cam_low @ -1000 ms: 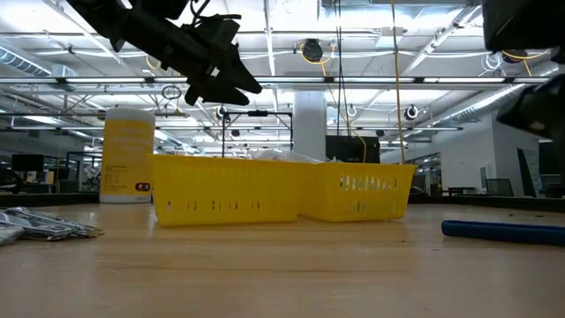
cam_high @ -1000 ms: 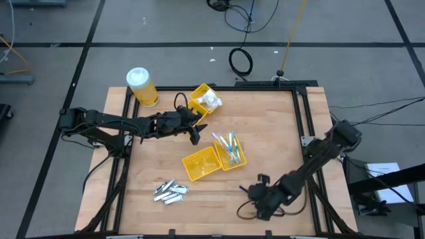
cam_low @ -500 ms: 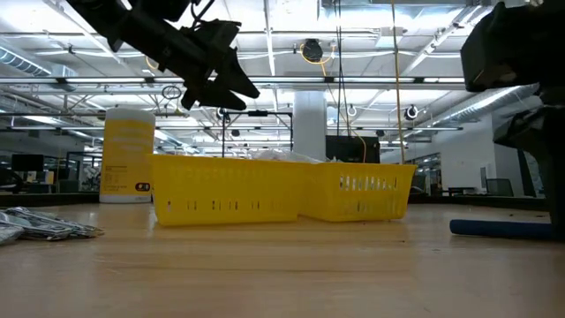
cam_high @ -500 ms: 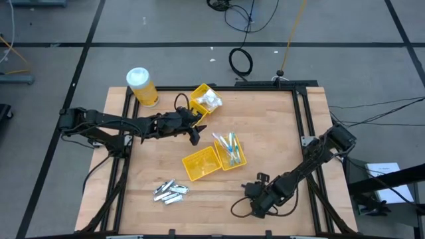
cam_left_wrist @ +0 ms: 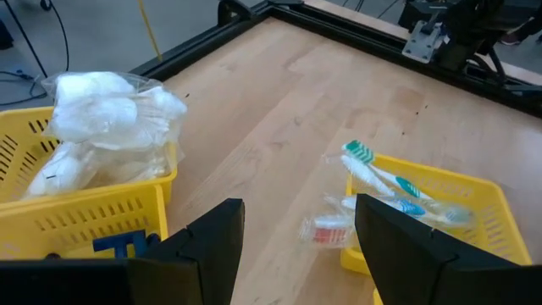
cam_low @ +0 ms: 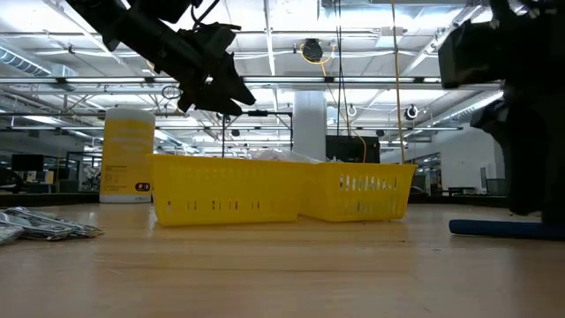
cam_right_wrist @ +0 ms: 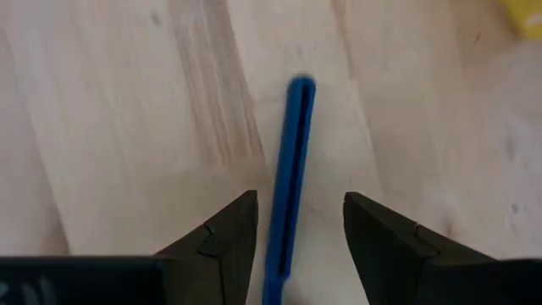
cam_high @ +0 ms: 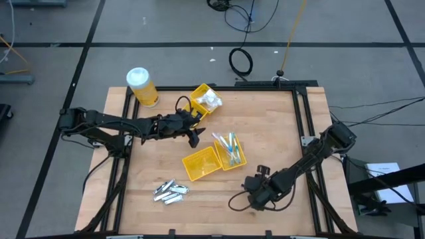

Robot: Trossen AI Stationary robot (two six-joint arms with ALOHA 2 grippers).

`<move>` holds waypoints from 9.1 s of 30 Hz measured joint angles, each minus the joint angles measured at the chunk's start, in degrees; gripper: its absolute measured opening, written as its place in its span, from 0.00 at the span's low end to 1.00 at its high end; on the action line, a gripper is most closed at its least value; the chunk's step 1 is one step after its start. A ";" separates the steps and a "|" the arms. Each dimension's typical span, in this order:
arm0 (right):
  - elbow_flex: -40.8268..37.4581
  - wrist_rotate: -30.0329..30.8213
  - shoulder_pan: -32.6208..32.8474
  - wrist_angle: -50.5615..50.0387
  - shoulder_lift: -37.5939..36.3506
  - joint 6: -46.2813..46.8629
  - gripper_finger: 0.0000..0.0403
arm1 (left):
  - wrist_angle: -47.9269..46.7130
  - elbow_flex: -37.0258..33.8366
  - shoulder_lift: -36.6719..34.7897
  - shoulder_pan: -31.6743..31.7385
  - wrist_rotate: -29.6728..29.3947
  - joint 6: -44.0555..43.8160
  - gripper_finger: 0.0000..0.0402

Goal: Pick & Place Travel size toiletries
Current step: Put the blue razor into the bottom left yellow basket, then put the silver nail cutter into the bottom left yellow basket

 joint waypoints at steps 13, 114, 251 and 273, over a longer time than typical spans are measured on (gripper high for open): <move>-5.41 -8.34 -1.11 3.90 0.05 4.48 0.32 | -0.20 0.00 0.00 0.00 0.02 1.49 0.56; -43.38 -1.47 -35.19 82.62 -32.54 -50.44 0.63 | -25.98 21.68 6.63 8.22 -12.87 14.82 0.03; -43.38 -1.45 -35.23 69.71 -41.08 -53.46 0.60 | -61.61 12.08 12.20 -44.24 6.85 -60.79 0.06; -43.41 -1.45 -35.23 69.25 -41.06 -53.48 0.60 | -66.91 10.79 13.93 -44.50 9.40 -76.17 0.35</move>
